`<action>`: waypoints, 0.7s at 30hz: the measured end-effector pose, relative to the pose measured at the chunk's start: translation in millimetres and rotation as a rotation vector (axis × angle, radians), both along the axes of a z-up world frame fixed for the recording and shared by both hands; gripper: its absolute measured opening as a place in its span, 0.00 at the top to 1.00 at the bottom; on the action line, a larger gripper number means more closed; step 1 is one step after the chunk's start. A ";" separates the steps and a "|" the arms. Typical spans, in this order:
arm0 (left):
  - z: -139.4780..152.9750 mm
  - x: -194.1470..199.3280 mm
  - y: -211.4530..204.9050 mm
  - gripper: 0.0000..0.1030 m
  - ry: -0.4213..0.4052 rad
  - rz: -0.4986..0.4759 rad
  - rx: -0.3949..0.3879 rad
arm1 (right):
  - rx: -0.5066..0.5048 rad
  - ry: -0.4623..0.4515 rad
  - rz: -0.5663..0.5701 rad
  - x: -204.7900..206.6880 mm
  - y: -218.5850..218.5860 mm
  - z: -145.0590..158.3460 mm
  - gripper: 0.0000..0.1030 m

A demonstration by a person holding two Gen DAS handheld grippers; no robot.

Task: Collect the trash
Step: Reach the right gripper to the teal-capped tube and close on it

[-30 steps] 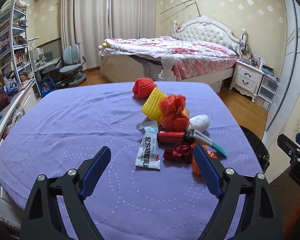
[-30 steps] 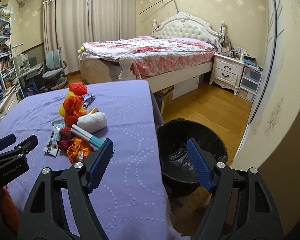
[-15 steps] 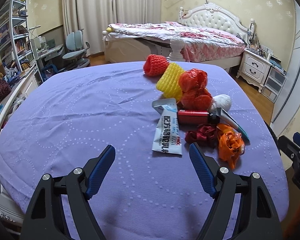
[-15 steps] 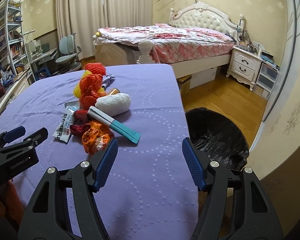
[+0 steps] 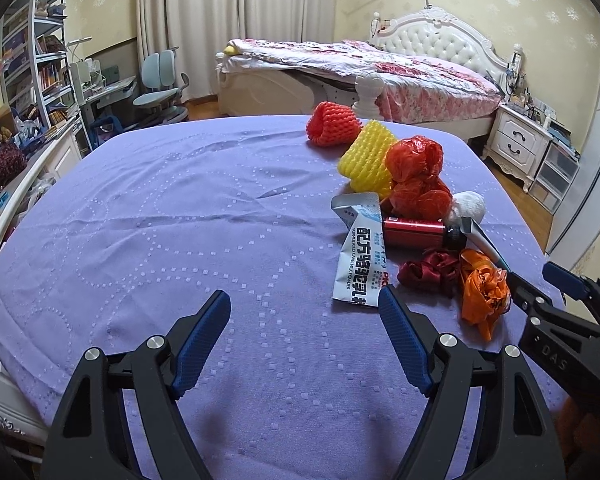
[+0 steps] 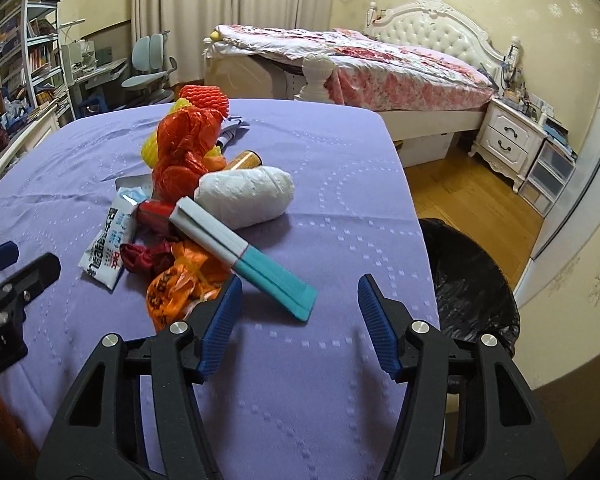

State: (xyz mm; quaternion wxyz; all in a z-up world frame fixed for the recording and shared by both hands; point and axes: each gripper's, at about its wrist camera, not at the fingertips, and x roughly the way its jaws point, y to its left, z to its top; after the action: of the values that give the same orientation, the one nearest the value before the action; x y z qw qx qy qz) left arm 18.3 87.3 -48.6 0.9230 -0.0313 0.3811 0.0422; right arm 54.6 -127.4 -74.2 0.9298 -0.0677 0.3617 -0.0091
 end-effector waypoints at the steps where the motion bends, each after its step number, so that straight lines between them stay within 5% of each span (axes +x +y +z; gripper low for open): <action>1: -1.3 0.7 0.0 0.26 0.003 0.000 -0.001 | 0.001 -0.001 0.005 2.2 1.1 0.9 0.44; 3: -2.6 2.1 -0.2 0.26 0.009 0.001 -0.003 | 0.004 0.004 0.018 6.6 3.2 1.2 0.50; 7: -4.3 3.5 -1.7 0.26 0.015 -0.003 0.000 | 0.049 0.036 0.051 13.4 6.1 0.8 0.76; 21: -6.5 12.1 -9.2 0.26 0.011 -0.008 0.015 | 0.144 0.018 0.044 -2.0 -3.4 6.6 0.92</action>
State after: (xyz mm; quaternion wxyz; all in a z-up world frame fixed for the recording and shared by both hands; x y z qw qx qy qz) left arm 30.4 78.1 -55.1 0.9213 -0.0224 0.3859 0.0414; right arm 52.6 -130.8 -67.6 0.9290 -0.0088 0.3682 0.0378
